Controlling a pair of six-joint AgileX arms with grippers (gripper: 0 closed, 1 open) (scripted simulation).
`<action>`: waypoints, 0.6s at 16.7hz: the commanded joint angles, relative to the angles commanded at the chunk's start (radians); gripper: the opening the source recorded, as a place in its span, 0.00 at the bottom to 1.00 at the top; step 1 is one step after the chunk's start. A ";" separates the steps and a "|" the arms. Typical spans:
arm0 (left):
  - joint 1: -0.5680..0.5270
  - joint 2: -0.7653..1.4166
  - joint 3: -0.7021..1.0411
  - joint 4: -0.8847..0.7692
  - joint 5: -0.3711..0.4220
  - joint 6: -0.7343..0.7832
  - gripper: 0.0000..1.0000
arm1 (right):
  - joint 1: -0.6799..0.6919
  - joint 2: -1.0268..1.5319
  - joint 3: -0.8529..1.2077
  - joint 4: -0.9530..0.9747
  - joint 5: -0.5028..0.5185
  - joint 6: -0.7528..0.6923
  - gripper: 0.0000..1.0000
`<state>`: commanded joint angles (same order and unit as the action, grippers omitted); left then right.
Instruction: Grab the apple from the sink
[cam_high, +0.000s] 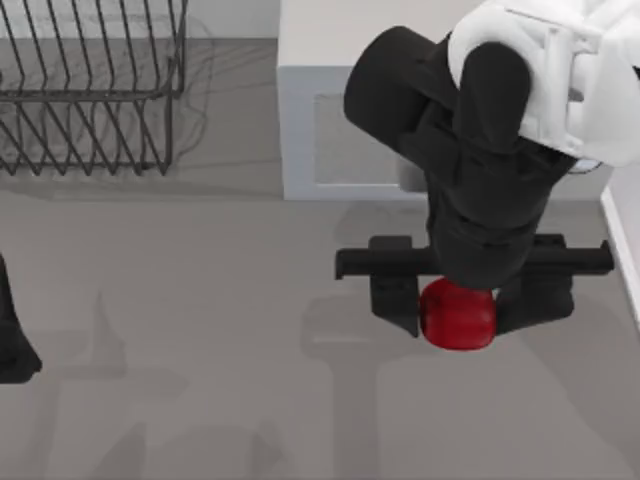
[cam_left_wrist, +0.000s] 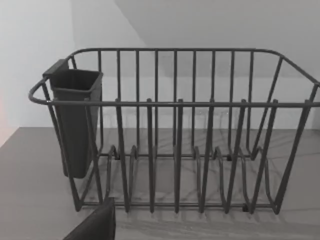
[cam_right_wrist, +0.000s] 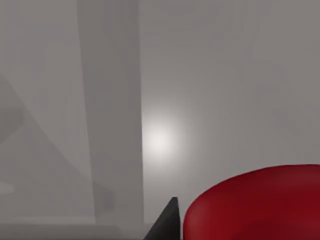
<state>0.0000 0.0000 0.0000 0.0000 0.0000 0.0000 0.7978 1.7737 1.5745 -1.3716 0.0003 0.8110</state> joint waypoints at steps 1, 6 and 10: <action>0.000 0.000 0.000 0.000 0.000 0.000 1.00 | 0.000 0.000 0.000 0.000 0.000 0.000 0.00; 0.000 0.000 0.000 0.000 0.000 0.000 1.00 | -0.001 0.008 -0.014 0.014 0.000 0.002 0.00; 0.000 0.000 0.000 0.000 0.000 0.000 1.00 | 0.001 0.031 -0.138 0.164 0.000 0.003 0.00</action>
<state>0.0000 0.0000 0.0000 0.0000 0.0000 0.0000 0.7985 1.8044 1.4368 -1.2072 0.0005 0.8136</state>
